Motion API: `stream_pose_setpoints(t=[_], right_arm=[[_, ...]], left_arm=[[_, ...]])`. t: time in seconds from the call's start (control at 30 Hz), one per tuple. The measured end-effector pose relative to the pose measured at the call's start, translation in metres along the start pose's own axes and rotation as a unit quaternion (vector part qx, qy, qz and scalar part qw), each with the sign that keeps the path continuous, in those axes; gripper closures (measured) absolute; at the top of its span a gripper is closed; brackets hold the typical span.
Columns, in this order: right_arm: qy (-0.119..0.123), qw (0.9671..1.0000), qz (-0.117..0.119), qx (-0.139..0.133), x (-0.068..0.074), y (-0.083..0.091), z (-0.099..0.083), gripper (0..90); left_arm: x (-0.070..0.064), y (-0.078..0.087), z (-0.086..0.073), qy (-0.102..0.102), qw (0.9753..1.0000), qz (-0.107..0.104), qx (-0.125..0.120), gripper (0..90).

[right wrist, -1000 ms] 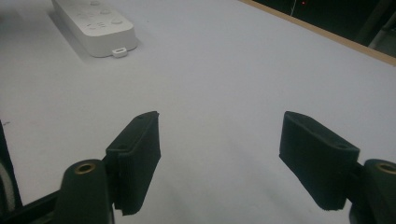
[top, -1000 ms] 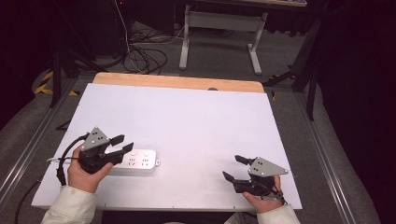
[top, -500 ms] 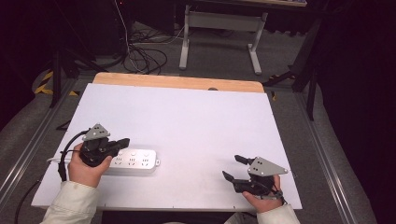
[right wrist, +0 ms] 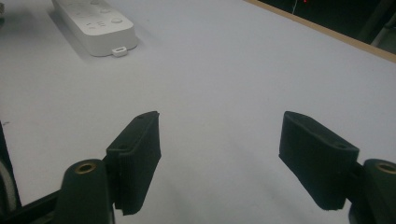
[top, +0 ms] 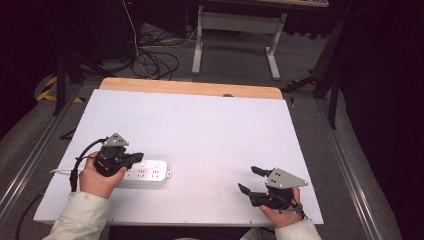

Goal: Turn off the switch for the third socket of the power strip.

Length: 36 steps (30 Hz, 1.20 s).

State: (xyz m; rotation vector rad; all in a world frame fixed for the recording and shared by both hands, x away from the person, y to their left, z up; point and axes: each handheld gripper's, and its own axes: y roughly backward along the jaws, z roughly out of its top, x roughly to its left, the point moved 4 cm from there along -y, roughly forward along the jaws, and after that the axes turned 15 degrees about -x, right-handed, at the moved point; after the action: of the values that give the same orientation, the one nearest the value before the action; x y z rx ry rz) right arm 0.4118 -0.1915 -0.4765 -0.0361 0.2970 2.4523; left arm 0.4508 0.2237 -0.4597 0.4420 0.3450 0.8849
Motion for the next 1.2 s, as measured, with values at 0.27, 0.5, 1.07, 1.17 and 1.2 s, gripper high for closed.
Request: stream_pose_setpoints(t=[0.27,0.5,1.07,1.17,1.2], right_arm=[[0.001,1.0000,0.001,0.000,0.000,0.000,0.000,29.6],[0.003,1.0000,0.003,0.001,0.000,0.000,0.000,29.7],[0.003,1.0000,0.003,0.001,0.000,0.000,0.000,29.8],[0.003,1.0000,0.004,0.001,0.001,0.000,0.000,29.8],[0.003,1.0000,0.004,0.001,0.001,0.000,0.000,29.8]], left_arm=[[-0.004,-0.010,-0.002,-0.020,0.9992,0.004,0.034,90.0],[-0.004,-0.017,-0.004,-0.034,0.9976,0.016,0.058,90.0],[-0.004,-0.021,-0.006,-0.047,0.9951,0.032,0.081,90.0],[-0.004,-0.021,-0.007,-0.048,0.9950,0.031,0.082,90.0],[-0.003,-0.021,-0.007,-0.051,0.9947,0.033,0.083,90.0]])
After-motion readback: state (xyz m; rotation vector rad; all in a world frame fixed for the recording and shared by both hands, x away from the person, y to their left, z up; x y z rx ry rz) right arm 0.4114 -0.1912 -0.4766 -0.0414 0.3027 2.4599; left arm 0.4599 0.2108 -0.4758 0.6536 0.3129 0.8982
